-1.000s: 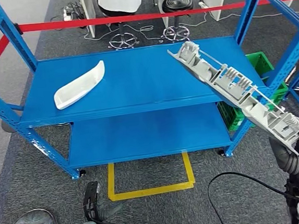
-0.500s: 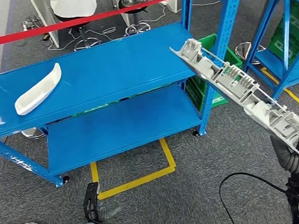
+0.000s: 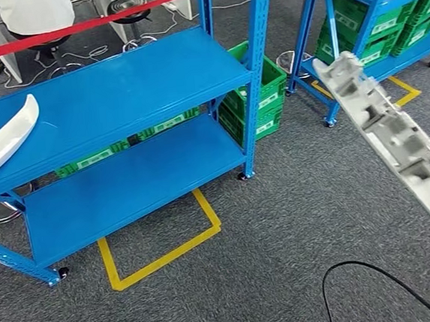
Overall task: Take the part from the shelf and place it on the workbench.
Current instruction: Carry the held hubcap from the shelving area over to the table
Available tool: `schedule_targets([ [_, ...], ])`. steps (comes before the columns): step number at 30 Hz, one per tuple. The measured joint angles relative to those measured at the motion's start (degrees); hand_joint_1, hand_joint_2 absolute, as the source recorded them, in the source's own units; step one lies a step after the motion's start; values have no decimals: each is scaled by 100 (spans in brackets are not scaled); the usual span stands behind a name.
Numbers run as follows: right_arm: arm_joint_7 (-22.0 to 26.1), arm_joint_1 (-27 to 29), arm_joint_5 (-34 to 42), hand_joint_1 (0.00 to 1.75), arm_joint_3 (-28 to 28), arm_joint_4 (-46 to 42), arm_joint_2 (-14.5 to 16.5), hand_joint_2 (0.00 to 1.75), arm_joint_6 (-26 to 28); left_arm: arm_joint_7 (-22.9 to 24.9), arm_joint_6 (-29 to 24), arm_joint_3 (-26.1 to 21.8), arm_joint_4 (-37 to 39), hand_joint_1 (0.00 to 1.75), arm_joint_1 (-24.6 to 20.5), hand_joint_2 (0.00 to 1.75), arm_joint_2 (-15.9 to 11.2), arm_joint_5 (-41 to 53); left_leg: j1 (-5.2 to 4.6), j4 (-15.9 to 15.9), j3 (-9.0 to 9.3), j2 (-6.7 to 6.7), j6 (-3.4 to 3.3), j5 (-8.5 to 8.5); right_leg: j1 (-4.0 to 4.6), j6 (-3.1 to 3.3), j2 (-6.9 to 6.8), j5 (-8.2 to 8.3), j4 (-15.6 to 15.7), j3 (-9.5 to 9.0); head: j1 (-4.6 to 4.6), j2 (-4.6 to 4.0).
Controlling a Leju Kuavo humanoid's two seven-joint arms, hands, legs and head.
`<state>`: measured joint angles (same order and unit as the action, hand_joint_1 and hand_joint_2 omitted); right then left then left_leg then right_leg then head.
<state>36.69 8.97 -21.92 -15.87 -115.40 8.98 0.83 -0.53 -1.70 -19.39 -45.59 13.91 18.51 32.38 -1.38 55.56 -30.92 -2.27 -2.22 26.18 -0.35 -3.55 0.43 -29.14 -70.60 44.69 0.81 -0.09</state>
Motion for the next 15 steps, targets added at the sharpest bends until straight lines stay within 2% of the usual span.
schedule_targets([
  [1, -56, -25, 24, 175, 181, 54, -8, 175, 233, 17, 35, 2, -168, 0, 34, 175, 23, 18, 5, 2, -82, -68, 10, -68, -39, -37, -50, -82, -306, -10, -1, 0],
  [2, -70, -18, 102, 175, 311, 88, -22, 175, 397, 14, 40, 9, -293, 0, 51, 175, 34, 54, 14, 5, -168, -123, 22, -136, -77, -74, -70, -15, -473, -92, 0, 0],
  [3, -49, 17, 218, 175, 378, 93, -43, 175, 487, -17, 28, 18, -376, 0, 60, 175, 42, 103, 28, 13, -254, -168, 43, -202, -111, -116, -87, 145, -467, -264, -1, 0],
  [4, -11, 70, 354, 175, 384, 73, -63, 175, 521, -70, -1, 31, -421, 0, 64, 175, 47, 165, 45, 30, -335, -201, 73, -260, -136, -161, -134, 303, -263, -539, -1, 0],
  [5, 32, 133, 493, 175, 354, 42, -78, 175, 502, -136, -37, 44, -439, 0, 62, 175, 49, 231, 50, 54, -402, -232, 111, -308, -144, -215, -242, 330, 109, -880, -3, 0],
  [6, 73, 196, 617, 175, 289, -1, -86, 175, 442, -211, -76, 56, -438, 0, 58, 175, 52, 305, 57, 80, -451, -264, 152, -349, -124, -227, -362, 244, 589, -1245, -11, 0],
  [7, 111, 261, 720, 175, 196, -39, -88, 175, 351, -282, -118, 67, -424, 0, 46, 175, 52, 390, 58, 94, -475, -302, 186, -400, -100, -195, -461, 133, 977, -1489, -8, 0],
  [8, 152, 327, 801, 175, 89, -81, -86, 175, 249, -345, -157, 74, -393, 0, 20, 175, 51, 478, 58, 99, -486, -349, 214, -451, -68, -149, -502, 29, 1237, -1614, -11, 0],
  [9, 193, 397, 869, 175, -52, -127, -77, 175, 128, -409, -201, 81, -330, 0, -18, 175, 48, 575, 71, 92, -490, -403, 236, -501, -43, -70, -466, 18, 1351, -1634, -7, 0],
  [10, 230, 472, 922, 175, -210, -174, -54, 175, -2, -460, -250, 87, -242, 0, -67, 175, 39, 654, 84, 84, -503, -415, 260, -522, -44, 5, -403, 71, 1339, -1574, 1, 0],
  [11, 258, 535, 962, 175, -383, -229, -20, 175, -129, -501, -295, 95, -143, 0, -113, 175, 28, 716, 108, 119, -530, -340, 291, -448, -45, 66, -331, 118, 1345, -1533, 0, 0],
  [12, 272, 580, 993, 175, -560, -282, 23, 175, -252, -530, -339, 104, -42, 0, -155, 175, 19, 757, 129, 243, -573, -215, 321, -272, -52, 137, -262, 178, 1352, -1484, 10, 0],
  [13, 274, 612, 1013, 175, -722, -332, 72, 175, -346, -546, -374, 116, 49, 0, -194, 175, 9, 774, 148, 493, -643, -58, 350, -13, -59, 198, -186, 243, 1359, -1431, 21, 0],
  [14, 274, 635, 1026, 175, -855, -376, 115, 175, -409, -554, -396, 132, 128, 0, -231, 175, -2, 783, 160, 854, -728, 73, 368, 284, -59, 234, -106, 304, 1357, -1363, 35, 0],
  [15, 274, 653, 1036, 175, -964, -410, 154, 175, -452, -560, -411, 147, 196, 0, -269, 175, -10, 784, 159, 1251, -814, 134, 372, 532, -56, 253, -24, 363, 1356, -1293, 48, 0],
])
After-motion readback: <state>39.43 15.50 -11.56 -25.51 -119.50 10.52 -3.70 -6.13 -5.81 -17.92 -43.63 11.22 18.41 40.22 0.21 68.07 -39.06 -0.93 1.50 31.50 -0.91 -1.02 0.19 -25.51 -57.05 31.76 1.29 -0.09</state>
